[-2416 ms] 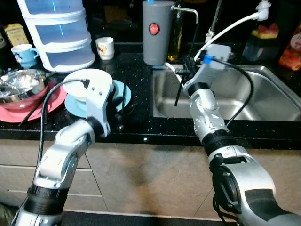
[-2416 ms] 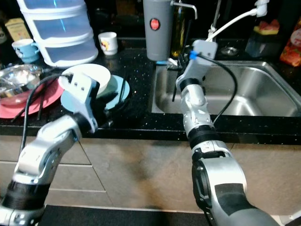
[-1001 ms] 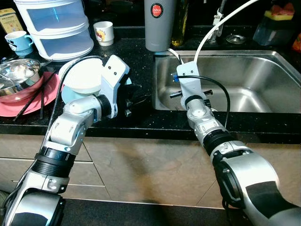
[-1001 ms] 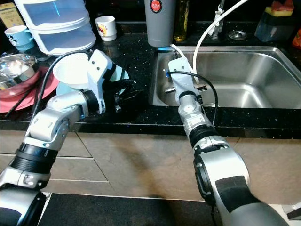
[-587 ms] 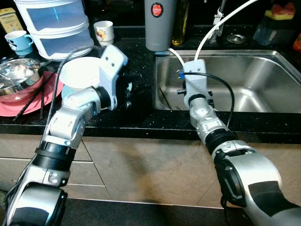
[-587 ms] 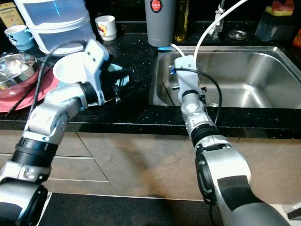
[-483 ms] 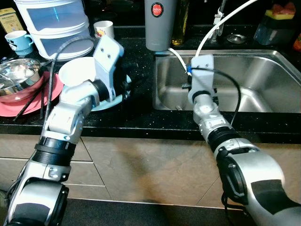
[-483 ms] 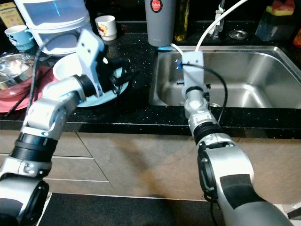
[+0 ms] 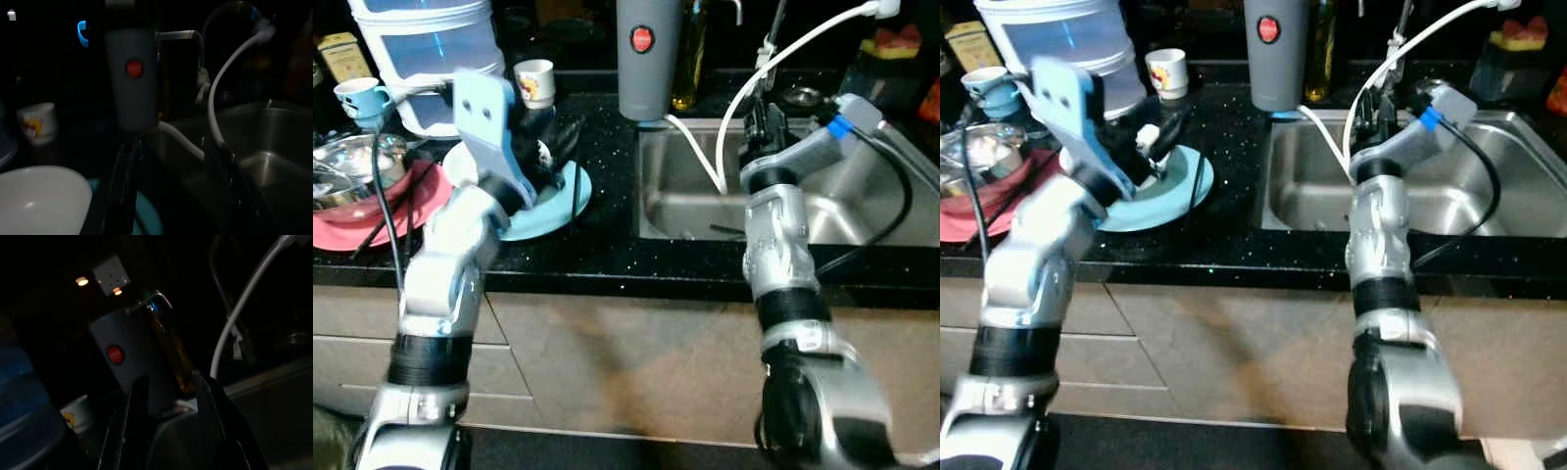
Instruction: Kitchen organization
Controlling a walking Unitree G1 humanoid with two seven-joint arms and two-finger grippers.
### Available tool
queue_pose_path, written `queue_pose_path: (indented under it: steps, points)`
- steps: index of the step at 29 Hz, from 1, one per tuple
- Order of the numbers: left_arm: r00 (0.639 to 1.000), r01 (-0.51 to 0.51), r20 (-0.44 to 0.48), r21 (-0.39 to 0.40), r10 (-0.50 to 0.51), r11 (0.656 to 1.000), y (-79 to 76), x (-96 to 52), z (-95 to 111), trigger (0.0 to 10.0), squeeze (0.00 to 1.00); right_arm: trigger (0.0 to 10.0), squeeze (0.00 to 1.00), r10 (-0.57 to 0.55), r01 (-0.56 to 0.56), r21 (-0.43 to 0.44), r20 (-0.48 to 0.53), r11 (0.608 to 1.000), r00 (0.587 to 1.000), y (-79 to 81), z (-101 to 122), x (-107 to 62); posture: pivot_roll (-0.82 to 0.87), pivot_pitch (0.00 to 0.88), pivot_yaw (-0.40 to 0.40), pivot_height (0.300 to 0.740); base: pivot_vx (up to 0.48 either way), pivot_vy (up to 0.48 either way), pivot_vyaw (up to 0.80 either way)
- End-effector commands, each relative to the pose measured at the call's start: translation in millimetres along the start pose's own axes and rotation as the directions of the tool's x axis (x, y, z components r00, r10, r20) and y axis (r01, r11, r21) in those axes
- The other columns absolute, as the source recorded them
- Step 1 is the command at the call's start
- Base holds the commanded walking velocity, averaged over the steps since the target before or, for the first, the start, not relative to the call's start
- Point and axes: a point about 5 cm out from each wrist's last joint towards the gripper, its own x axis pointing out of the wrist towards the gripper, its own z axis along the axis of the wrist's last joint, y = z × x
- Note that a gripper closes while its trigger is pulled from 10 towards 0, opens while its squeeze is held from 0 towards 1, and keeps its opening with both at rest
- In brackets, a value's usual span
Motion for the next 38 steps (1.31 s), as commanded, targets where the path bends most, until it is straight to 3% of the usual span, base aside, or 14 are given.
queue_pose_path:
  steps: [1,5,7,9,13,17,19,20,23,25,27,31,32,38]
  points:
    - [0.999,-0.025,-0.024,-0.007,0.025,1.0,-6.6,-12.2,-8.7,10.0,0.0,10.0,0.0,0.063,-0.062,-0.015,0.033,0.998,0.997,8.0,6.5,-12.2,0.1,0.046,0.066,0.74,0.0,0.0,0.0]
    - [0.993,-0.09,-0.081,0.011,0.091,0.996,-7.0,-39.2,-30.2,10.0,0.0,10.0,0.0,0.171,-0.171,0.002,-0.052,0.985,0.984,2.6,0.5,-48.1,0.11,0.049,0.054,0.74,0.0,0.0,0.0]
    - [0.99,-0.104,-0.094,0.022,0.105,0.994,-6.2,-44.0,-33.9,10.0,0.0,10.0,0.0,0.185,-0.184,0.017,-0.072,0.983,0.98,0.2,-0.4,-53.5,0.11,0.049,0.054,0.74,0.0,0.0,0.0]
    - [0.973,-0.178,-0.137,0.052,0.183,0.983,3.8,-62.9,-45.4,10.0,0.0,10.0,0.0,0.242,-0.239,0.041,-0.177,0.97,0.954,-13.0,-3.8,-79.4,0.1,0.061,0.042,0.74,0.0,0.0,0.0]
    - [0.947,-0.248,-0.191,0.088,0.26,0.965,12.4,-77.4,-55.8,10.0,0.0,10.0,0.0,0.261,-0.264,0.027,-0.268,0.964,0.928,-23.0,-4.5,-99.9,0.1,0.063,0.035,0.74,0.0,0.0,0.0]
    - [0.869,-0.36,-0.329,0.089,0.369,0.929,19.0,-105.7,-89.4,10.0,0.0,10.0,0.0,0.252,-0.342,-0.14,-0.437,0.929,0.863,-37.8,-15.5,-130.9,0.08,0.062,0.035,0.74,0.0,0.0,0.0]
    - [0.859,-0.373,-0.347,0.083,0.377,0.924,18.4,-108.8,-94.4,10.0,0.0,10.0,0.0,0.248,-0.35,-0.157,-0.452,0.924,0.857,-40.4,-17.3,-134.0,0.09,0.062,0.033,0.74,0.0,0.0,0.0]
    - [0.833,-0.389,-0.403,0.063,0.38,0.919,14.6,-116.6,-108.5,10.0,0.0,10.0,0.0,0.203,-0.355,-0.201,-0.53,0.913,0.824,-52.0,-26.7,-145.2,0.08,0.062,0.029,0.74,0.0,0.0,0.0]
    - [0.828,-0.387,-0.416,0.065,0.377,0.92,12.8,-118.4,-112.1,10.0,0.0,10.0,0.0,0.18,-0.351,-0.214,-0.56,0.912,0.809,-56.3,-29.7,-148.9,0.09,0.064,0.027,0.74,0.0,0.0,0.0]
    - [0.834,-0.302,-0.459,0.084,0.306,0.95,0.6,-122.8,-123.2,10.0,0.0,10.0,0.0,0.007,-0.374,-0.286,-0.786,0.882,0.618,-79.7,-57.4,-175.9,0.09,0.066,0.02,0.74,0.0,0.0,0.0]
    - [0.829,-0.25,-0.493,0.091,0.262,0.964,-8.7,-126.8,-131.5,10.0,0.0,10.0,0.0,-0.103,-0.412,-0.323,-0.875,0.852,0.472,-94.9,-72.0,-199.9,0.09,0.064,0.017,0.74,0.0,0.0,0.0]
    - [0.82,-0.28,-0.498,0.08,0.282,0.957,-10.4,-128.9,-134.5,10.0,0.0,10.0,0.0,-0.124,-0.401,-0.321,-0.887,0.858,0.445,-96.3,-76.6,-208.3,0.09,0.066,0.016,0.74,0.0,0.0,0.0]
    - [0.797,-0.308,-0.525,0.072,0.299,0.948,-9.9,-134.5,-142.3,10.0,0.0,10.0,0.0,-0.154,-0.398,-0.328,-0.899,0.857,0.409,-96.0,-84.5,-218.8,0.09,0.068,0.016,0.74,0.0,0.0,0.0]
    - [0.735,-0.421,-0.575,0.026,0.358,0.907,-3.6,-144.8,-156.7,10.0,0.0,10.0,0.0,-0.174,-0.36,-0.303,-0.921,0.882,0.35,-86.9,-100.3,-227.9,0.09,0.06,0.013,0.74,0.0,0.0,0.0]
